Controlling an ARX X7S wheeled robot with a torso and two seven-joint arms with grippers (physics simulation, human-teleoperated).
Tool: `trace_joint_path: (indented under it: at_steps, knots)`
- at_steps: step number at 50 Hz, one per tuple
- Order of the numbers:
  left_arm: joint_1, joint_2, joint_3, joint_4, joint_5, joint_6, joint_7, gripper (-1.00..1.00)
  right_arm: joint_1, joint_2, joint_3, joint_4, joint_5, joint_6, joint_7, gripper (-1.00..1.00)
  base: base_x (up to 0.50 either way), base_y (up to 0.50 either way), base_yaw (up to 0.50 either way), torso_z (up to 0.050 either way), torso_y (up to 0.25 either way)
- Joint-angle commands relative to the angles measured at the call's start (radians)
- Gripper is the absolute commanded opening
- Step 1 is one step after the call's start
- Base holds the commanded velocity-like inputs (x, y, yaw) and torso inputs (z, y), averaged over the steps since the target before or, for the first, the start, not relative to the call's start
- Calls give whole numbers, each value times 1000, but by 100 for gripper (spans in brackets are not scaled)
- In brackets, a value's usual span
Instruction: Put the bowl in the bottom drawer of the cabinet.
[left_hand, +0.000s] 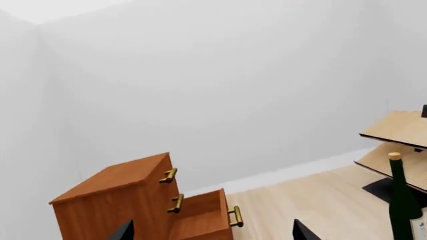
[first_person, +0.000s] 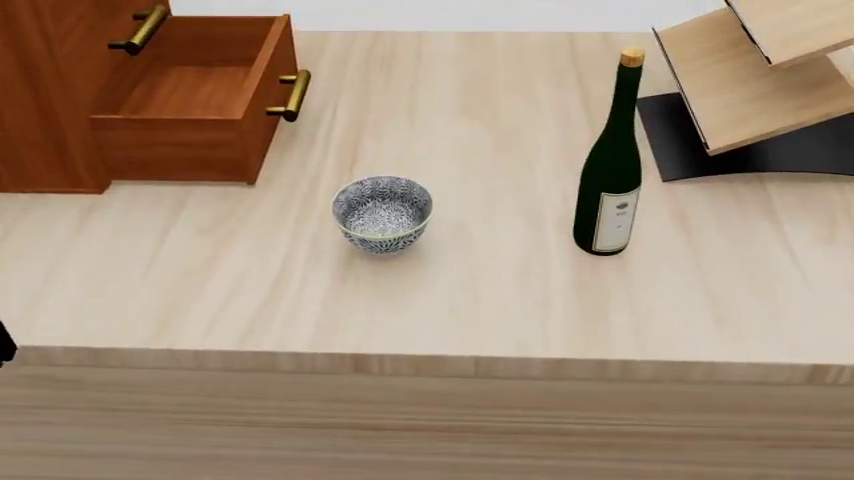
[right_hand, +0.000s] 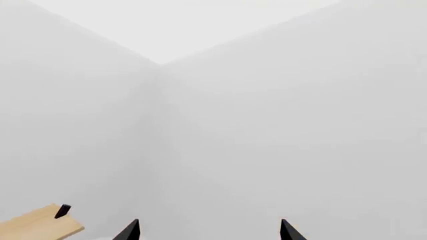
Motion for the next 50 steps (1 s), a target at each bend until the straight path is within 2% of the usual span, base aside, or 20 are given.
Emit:
trace_joint_path:
  at_steps: [1, 4, 7, 22, 27, 32, 42, 50]
  knots:
    - [-20, -43, 16, 7, -101, -7, -70, 100, -56, -31, 234, -15, 70, 34, -15, 100, 0, 0, 0, 0, 0]
    - [-26, -47, 26, 3, -107, 3, -78, 100, -56, -37, 271, -15, 93, 38, -16, 100, 0, 0, 0, 0, 0]
    - [0, -60, 69, -3, -65, 34, -64, 100, -56, -19, 261, -15, 90, 48, 6, 100, 0, 0, 0, 0, 0]
    - [-11, -77, 136, -25, -44, 75, -78, 100, -56, 30, 233, -15, 74, 59, 47, 100, 32, 0, 0, 0, 0]
    - [-42, -79, 143, -28, -71, 63, -97, 100, -56, 44, 255, -15, 85, 75, 43, 100, 463, 0, 0, 0, 0]
    - [-23, -104, 212, -29, -1, 103, -80, 100, -56, 41, 233, -15, 67, 69, 48, 100, 500, 0, 0, 0, 0]
    - [-39, -108, 188, -27, -58, 96, -107, 100, -56, 51, 229, -15, 67, 68, 57, 100, 500, 0, 0, 0, 0]
    - [-36, -117, 220, -29, -48, 115, -109, 100, -56, 64, 211, -15, 56, 71, 69, 100, 500, 0, 0, 0, 2]
